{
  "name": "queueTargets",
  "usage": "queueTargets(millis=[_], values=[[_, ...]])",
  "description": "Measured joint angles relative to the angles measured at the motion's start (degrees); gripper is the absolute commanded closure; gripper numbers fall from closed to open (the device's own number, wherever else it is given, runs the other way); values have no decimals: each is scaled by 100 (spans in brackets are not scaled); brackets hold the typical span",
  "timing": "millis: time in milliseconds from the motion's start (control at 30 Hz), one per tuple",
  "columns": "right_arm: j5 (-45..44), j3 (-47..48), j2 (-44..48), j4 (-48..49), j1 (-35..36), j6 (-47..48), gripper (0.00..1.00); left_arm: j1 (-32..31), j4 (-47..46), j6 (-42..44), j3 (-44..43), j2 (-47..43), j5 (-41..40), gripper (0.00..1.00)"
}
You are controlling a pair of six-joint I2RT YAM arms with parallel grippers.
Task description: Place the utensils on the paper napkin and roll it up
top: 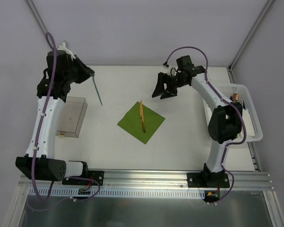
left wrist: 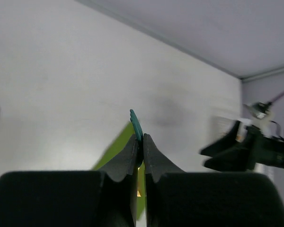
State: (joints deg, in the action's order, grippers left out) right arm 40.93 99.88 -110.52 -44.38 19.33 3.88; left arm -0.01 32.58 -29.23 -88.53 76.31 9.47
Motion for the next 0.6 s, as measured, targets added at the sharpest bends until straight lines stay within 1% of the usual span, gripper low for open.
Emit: queueTargets(millis=[67,133,200,300,433,600], values=[[-87,278,98,81,133,-79,29,-688,-260,-636,37,-140,26,100],[-173,538,188,138,282,-157,30,-1329,-446,-1121,7,-17,-164,100],[-251,767,289,203,472,-262,32,-1932,-531,-1462,-37,284,-382,100],[-308,890,483,256,787,-417,34,-2688,-529,-1947,-269,1012,-570,100],[-369,723,758,310,1088,-461,36,-3241,-448,-2339,-531,1598,-680,100],[-479,-92,1364,466,1226,-474,36,-3405,-365,-2721,-833,1742,-804,100]])
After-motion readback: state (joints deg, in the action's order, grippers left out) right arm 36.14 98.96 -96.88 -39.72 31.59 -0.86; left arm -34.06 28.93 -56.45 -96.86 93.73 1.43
